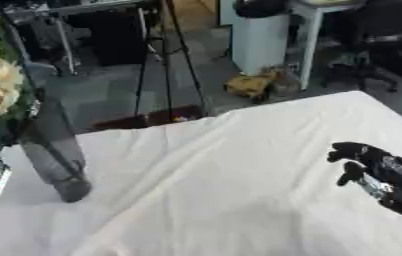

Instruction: Arrange flowers into the vase.

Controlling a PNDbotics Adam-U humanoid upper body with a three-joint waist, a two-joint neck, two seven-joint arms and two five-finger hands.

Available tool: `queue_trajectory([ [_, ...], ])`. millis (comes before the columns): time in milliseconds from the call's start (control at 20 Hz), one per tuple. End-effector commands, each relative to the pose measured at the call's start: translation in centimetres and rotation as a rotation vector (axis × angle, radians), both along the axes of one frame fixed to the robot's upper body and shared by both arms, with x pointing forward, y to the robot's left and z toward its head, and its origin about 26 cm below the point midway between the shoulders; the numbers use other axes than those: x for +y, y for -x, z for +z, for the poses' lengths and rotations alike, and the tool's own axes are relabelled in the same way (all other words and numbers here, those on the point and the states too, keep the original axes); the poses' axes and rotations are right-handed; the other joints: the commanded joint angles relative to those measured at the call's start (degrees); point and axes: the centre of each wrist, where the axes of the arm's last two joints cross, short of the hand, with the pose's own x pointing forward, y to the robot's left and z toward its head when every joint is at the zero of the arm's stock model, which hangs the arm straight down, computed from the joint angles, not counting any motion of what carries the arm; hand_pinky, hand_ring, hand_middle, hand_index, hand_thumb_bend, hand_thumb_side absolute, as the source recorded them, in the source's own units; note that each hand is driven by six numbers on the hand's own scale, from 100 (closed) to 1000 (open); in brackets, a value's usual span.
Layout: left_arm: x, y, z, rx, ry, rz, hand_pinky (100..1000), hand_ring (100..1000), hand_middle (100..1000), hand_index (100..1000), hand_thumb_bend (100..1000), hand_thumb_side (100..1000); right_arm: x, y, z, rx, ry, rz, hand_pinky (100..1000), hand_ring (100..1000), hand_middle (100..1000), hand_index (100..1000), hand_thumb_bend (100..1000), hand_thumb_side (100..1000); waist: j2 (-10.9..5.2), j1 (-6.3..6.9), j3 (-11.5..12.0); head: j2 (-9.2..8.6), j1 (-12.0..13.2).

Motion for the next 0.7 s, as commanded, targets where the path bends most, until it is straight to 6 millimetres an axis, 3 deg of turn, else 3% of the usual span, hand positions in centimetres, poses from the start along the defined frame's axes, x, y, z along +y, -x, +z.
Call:
queue_trajectory([
  [50, 0.4, 0.6, 1.3, -0.015, -0.05, -0.017, 730, 723, 645, 694, 767, 917, -0.2, -0.1, 0.9, -0.03, 0.01, -0.001, 566, 889, 713, 892, 200, 637, -0.75, -1.05, 0.3, -0.56, -0.3],
  [400, 0.3, 1.7, 1.1, -0.015, -0.051, -0.05, 719, 714, 637, 691, 785, 919, -0.3, -0.1, 0.8, -0.028, 0.007, -0.004, 566, 888, 712, 892, 209, 636, -0.92, -1.33, 0.9, -0.7, -0.5],
  [600, 0.4, 1.7, 1.0, -0.027, -0.018, -0.022, 706, 703, 625, 685, 742, 928, -0.3, -0.1, 0.8, -0.026, 0.007, -0.006, 566, 888, 712, 892, 213, 636, -1.0, -1.45, 0.9, -0.81, -0.5],
  [700, 0.3, 1.5, 1.2, -0.065, 0.007, 0.006, 697, 697, 622, 683, 771, 950, -0.3, -0.1, 0.7, -0.025, 0.008, -0.005, 566, 888, 712, 892, 217, 635, -1.01, -1.51, 0.8, -0.82, -0.5],
])
